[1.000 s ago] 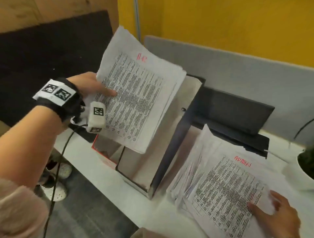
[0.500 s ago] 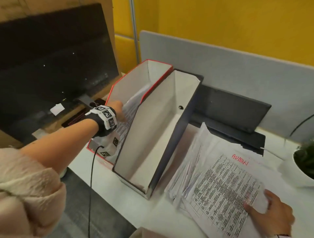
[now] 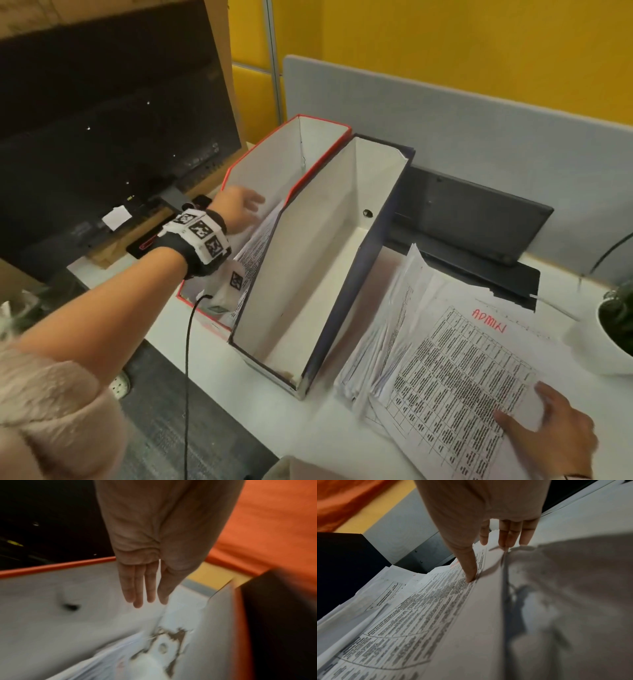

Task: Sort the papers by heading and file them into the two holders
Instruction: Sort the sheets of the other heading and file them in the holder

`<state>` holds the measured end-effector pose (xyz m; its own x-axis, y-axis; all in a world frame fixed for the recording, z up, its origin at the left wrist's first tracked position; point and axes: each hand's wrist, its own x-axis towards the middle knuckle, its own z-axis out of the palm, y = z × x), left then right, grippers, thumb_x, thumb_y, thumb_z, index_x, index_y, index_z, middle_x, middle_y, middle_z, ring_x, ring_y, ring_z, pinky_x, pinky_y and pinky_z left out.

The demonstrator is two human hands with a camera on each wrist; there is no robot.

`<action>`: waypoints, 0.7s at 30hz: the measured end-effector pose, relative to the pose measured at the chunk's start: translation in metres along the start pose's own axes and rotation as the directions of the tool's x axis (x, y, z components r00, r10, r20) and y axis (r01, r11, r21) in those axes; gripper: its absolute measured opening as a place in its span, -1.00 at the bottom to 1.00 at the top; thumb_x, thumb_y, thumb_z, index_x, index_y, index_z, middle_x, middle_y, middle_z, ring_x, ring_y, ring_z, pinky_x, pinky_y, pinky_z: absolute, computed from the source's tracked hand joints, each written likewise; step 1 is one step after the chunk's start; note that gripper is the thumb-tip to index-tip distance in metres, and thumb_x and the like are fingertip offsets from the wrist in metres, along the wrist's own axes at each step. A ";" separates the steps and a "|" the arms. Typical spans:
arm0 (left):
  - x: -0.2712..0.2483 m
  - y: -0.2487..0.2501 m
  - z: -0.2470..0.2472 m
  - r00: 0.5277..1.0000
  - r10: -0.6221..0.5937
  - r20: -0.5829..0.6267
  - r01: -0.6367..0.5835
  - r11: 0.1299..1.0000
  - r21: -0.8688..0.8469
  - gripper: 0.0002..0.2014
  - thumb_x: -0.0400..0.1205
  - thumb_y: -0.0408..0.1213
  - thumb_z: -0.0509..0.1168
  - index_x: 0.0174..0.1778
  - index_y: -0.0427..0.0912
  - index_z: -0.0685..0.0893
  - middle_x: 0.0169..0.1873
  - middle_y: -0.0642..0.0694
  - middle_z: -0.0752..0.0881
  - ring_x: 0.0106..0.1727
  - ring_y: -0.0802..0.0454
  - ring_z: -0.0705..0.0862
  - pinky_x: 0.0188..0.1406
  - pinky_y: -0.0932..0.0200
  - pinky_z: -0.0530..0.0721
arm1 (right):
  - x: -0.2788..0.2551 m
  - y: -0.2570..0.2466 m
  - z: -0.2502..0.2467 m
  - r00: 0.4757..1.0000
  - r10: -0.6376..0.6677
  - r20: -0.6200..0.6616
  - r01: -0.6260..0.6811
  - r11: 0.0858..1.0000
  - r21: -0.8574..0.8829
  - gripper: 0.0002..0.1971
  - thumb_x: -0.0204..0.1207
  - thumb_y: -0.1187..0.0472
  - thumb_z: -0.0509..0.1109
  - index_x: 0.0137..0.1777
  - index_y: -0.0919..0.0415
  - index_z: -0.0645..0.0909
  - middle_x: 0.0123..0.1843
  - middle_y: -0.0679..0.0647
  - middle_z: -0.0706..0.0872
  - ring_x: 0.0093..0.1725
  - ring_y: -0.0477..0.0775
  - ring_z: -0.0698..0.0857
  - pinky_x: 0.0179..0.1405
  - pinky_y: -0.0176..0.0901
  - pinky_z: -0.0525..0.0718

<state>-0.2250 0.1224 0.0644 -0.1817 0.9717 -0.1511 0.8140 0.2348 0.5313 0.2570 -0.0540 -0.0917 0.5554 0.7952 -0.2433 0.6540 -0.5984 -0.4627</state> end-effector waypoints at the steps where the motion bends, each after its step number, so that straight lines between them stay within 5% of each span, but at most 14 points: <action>1: -0.004 0.010 -0.007 0.997 0.046 -0.055 -0.049 0.997 -0.056 -0.64 0.57 -0.39 0.33 0.29 -0.05 0.59 0.17 -0.05 0.66 0.20 -0.01 0.63 0.21 0.04 0.58 | 0.000 0.000 0.000 1.000 -0.002 0.006 0.002 1.000 -0.001 -0.05 0.07 0.03 0.72 0.48 0.13 0.37 0.38 0.41 0.45 0.43 0.39 0.30 0.47 0.22 0.26; 4: -0.024 0.054 -0.025 0.957 0.196 -0.213 -0.237 0.954 -0.186 -0.74 0.60 -0.38 0.31 0.18 -0.04 0.63 0.07 0.01 0.66 0.10 0.09 0.65 0.04 0.25 0.61 | -0.002 0.001 -0.001 1.000 -0.018 0.011 0.018 1.000 -0.005 -0.08 0.10 0.02 0.70 0.48 0.12 0.38 0.36 0.38 0.47 0.42 0.37 0.32 0.46 0.19 0.29; 8: -0.064 0.128 -0.026 0.845 0.423 -0.327 -0.513 0.815 -0.269 -0.79 0.60 -0.44 0.29 0.09 -0.14 0.68 -0.03 -0.01 0.69 -0.06 0.20 0.67 -0.12 0.52 0.65 | -0.008 0.000 0.000 1.000 -0.025 0.006 0.025 1.000 0.015 -0.11 0.15 0.03 0.68 0.48 0.08 0.36 0.39 0.34 0.42 0.42 0.35 0.31 0.44 0.19 0.33; 11: -0.093 0.171 0.005 0.782 0.561 -0.273 -0.623 0.691 -0.366 -0.81 0.57 -0.51 0.28 0.02 -0.22 0.69 -0.06 -0.08 0.72 -0.10 0.14 0.69 -0.01 0.37 0.66 | -0.010 -0.003 0.000 1.000 -0.019 -0.009 0.019 0.999 0.034 -0.14 0.16 0.07 0.68 0.48 0.07 0.37 0.37 0.32 0.40 0.41 0.34 0.33 0.41 0.14 0.37; 14: -0.113 0.193 0.064 0.802 0.587 -0.111 -0.560 0.676 -0.478 -0.82 0.58 -0.52 0.27 -0.01 -0.26 0.72 -0.13 -0.12 0.74 -0.17 0.08 0.69 -0.10 0.37 0.65 | -0.010 -0.003 0.001 1.000 -0.027 -0.006 0.027 0.999 0.024 -0.17 0.19 0.07 0.66 0.47 0.04 0.38 0.35 0.27 0.42 0.39 0.29 0.36 0.39 0.05 0.39; 16: -0.117 0.193 0.109 0.849 0.527 0.035 -0.464 0.775 -0.428 -0.82 0.58 -0.46 0.28 0.03 -0.24 0.74 -0.15 -0.08 0.74 -0.27 0.17 0.65 -0.19 0.53 0.57 | -0.009 -0.002 0.001 0.999 -0.039 0.008 0.038 0.999 0.022 -0.18 0.20 0.05 0.65 0.47 0.02 0.38 0.35 0.24 0.42 0.38 0.27 0.37 0.39 0.01 0.38; 18: -0.113 0.182 0.151 0.897 0.393 0.203 -0.325 0.897 -0.299 -0.78 0.59 -0.40 0.28 0.12 -0.24 0.71 0.00 -0.15 0.74 -0.12 0.09 0.66 -0.10 0.48 0.52 | -0.010 -0.002 0.001 0.998 -0.060 0.023 0.060 0.998 0.019 -0.20 0.21 0.03 0.64 0.46 0.01 0.38 0.35 0.21 0.43 0.37 0.25 0.37 0.39 0.00 0.38; 21: -0.109 0.157 0.201 0.900 0.140 0.413 -0.137 0.990 -0.038 -0.69 0.63 -0.29 0.27 0.26 -0.35 0.60 0.22 -0.26 0.65 0.23 -0.15 0.62 0.18 0.17 0.54 | -0.012 -0.001 0.000 0.994 -0.103 0.047 0.102 0.994 0.027 -0.22 0.23 0.03 0.62 0.46 0.00 0.38 0.36 0.18 0.44 0.38 0.21 0.35 0.38 -0.02 0.37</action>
<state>0.0338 0.0479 -0.0031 0.1786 0.8965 -0.4055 0.8098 0.1002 0.5782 0.2496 -0.0629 -0.0879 0.4601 0.8564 -0.2341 0.6932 -0.5113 -0.5080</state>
